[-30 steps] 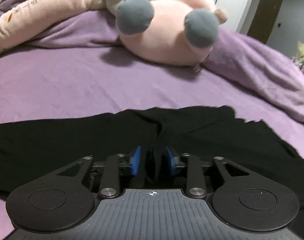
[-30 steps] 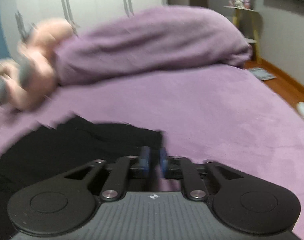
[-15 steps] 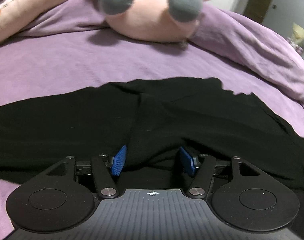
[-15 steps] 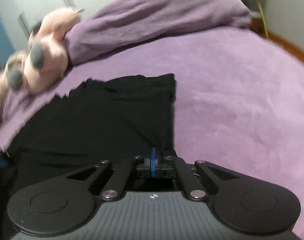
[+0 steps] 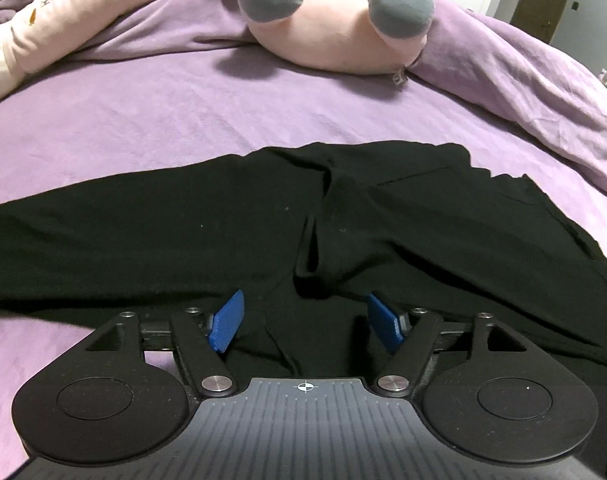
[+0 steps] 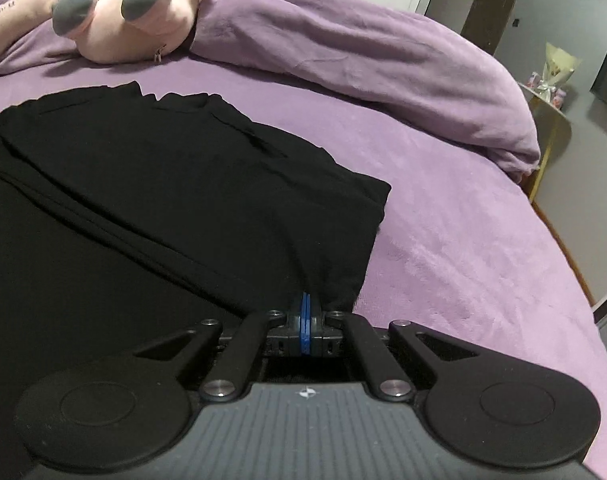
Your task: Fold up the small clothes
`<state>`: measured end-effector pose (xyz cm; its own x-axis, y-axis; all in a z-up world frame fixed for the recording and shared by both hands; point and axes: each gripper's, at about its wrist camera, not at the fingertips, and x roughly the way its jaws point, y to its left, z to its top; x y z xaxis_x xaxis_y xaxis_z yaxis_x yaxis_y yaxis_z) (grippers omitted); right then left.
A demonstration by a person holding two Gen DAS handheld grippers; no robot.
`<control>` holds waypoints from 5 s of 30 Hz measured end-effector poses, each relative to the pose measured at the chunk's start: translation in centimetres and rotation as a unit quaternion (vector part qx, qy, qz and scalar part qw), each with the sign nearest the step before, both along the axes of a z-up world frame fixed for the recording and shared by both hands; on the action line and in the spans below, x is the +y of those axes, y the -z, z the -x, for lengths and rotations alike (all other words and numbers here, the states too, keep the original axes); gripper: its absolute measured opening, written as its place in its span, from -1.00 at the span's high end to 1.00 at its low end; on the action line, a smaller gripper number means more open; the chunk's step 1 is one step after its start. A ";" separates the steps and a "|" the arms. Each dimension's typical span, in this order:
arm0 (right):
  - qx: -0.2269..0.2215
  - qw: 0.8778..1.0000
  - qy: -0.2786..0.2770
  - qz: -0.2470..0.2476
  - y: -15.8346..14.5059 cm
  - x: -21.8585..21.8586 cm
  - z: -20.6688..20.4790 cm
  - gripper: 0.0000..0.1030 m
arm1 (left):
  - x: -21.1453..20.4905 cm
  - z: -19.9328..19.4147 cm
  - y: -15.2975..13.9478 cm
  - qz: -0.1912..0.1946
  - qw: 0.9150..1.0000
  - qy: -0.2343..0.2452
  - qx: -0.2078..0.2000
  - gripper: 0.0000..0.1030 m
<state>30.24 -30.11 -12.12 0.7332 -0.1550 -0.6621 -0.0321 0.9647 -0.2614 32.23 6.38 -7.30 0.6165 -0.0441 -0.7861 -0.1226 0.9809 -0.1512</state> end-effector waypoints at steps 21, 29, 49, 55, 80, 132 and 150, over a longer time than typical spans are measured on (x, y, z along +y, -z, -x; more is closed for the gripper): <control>-0.026 0.934 0.103 -0.341 -2.3 -4.6 5.5 0.44 | -0.9 5.8 -1.4 0.060 0.997 0.034 -0.027 -0.58; -0.018 0.838 0.203 -0.505 1.4 -8.3 1.2 0.91 | -2.0 1.7 -0.1 0.056 0.998 0.005 -0.027 -0.58; -0.067 0.965 0.115 -0.226 -1.3 -3.7 3.5 0.71 | 0.8 1.6 0.7 0.066 0.997 0.025 -0.026 -0.72; -0.074 0.960 0.063 -0.264 -4.7 -0.8 9.9 0.22 | 7.6 8.7 -0.8 0.072 0.996 -0.018 -0.053 -0.88; 0.026 0.927 -0.029 -0.372 -3.5 9.1 12.6 0.01 | 34.9 14.7 5.3 0.346 0.819 -0.431 -0.154 0.88; -0.097 0.935 0.009 -0.340 -6.8 0.4 1.0 0.92 | 2.9 7.2 0.2 0.068 0.995 0.011 -0.072 -0.65; -0.145 0.920 0.008 -0.364 -6.3 -3.8 -1.8 0.89 | -0.7 3.0 -0.1 0.017 0.997 0.038 -0.064 -0.68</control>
<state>32.03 -33.91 -5.81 0.8968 0.2405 -0.3713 -0.0476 0.8870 0.4593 29.24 5.66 -7.19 0.7056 -0.1186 -0.6986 -0.0266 0.9808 -0.1934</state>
